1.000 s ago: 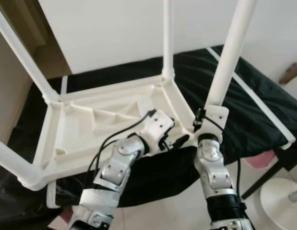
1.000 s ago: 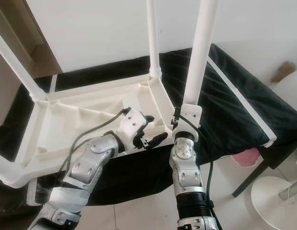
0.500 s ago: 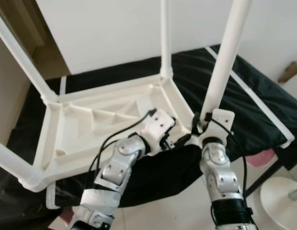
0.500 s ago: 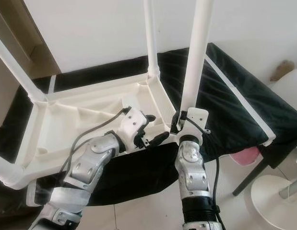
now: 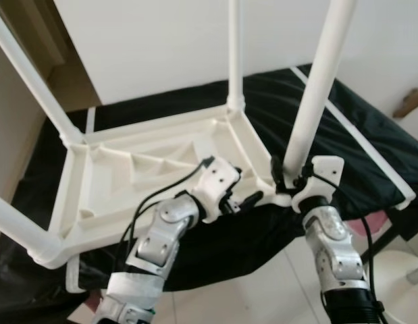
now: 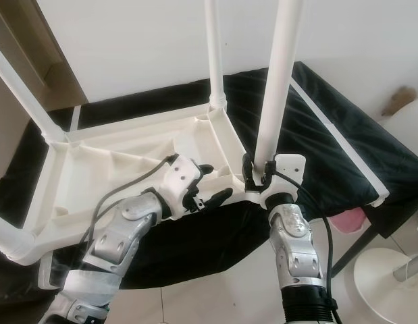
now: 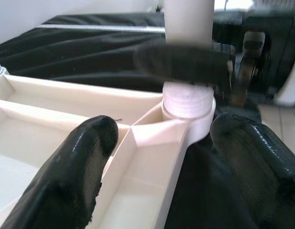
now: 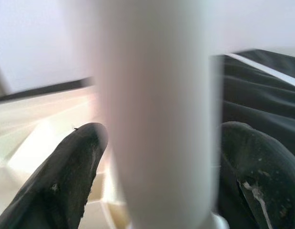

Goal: Building children table

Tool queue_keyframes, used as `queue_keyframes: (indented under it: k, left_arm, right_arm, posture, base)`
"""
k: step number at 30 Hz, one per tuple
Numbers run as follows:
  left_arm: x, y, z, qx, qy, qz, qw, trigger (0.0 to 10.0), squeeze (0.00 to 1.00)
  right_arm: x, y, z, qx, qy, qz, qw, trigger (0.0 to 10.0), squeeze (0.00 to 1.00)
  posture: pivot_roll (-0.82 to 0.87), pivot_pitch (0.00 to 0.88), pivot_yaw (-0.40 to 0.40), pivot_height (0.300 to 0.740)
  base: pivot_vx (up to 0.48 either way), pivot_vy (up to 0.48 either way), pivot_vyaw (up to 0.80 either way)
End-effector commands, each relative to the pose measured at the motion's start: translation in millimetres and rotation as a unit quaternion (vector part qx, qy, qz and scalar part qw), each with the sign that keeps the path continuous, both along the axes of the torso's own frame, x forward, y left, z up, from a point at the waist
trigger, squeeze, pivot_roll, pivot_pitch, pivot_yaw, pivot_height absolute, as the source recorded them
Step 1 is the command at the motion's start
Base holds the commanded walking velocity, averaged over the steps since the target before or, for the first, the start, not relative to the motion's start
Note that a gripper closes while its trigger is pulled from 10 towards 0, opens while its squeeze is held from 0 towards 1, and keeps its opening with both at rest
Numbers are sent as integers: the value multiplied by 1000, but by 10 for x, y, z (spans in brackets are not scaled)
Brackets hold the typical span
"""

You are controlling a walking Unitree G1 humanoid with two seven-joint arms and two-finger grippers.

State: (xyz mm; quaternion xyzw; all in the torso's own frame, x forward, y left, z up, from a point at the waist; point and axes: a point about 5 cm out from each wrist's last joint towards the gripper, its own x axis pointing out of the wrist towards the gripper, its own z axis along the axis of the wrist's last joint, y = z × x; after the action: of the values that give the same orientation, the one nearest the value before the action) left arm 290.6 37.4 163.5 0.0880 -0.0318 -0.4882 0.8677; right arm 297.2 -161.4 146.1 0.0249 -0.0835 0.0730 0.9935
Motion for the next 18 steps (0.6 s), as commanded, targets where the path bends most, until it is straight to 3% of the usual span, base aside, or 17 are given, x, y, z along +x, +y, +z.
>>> queue_keyframes:
  k: [1, 6, 13, 18]
  left_arm:
    - [11, 52, 15, -16, -2, 31, 999, 10000, 0]
    - [-16, 68, -50, -2, 1, 14, 1000, 10000, 0]
    - [-174, 68, -166, 23, 13, -54, 998, 10000, 0]
    - [-189, 67, -196, 30, 16, -59, 998, 10000, 0]
  right_arm:
    - [1, 25, -33, -2, 2, 19, 1000, 10000, 0]
    - [23, 50, -38, -9, 4, 50, 999, 10000, 0]
    - [204, 60, -23, -51, 17, 147, 988, 10000, 0]
    - [239, 59, -22, -54, 21, 160, 985, 10000, 0]
  posture:
    - [-18, 0, 102, 740]
    - [-14, 0, 103, 740]
    - [-13, 0, 106, 740]
    - [-10, 0, 104, 740]
  base:
    - [0, 0, 0]
    - [0, 0, 0]
    - [0, 0, 0]
    - [0, 0, 0]
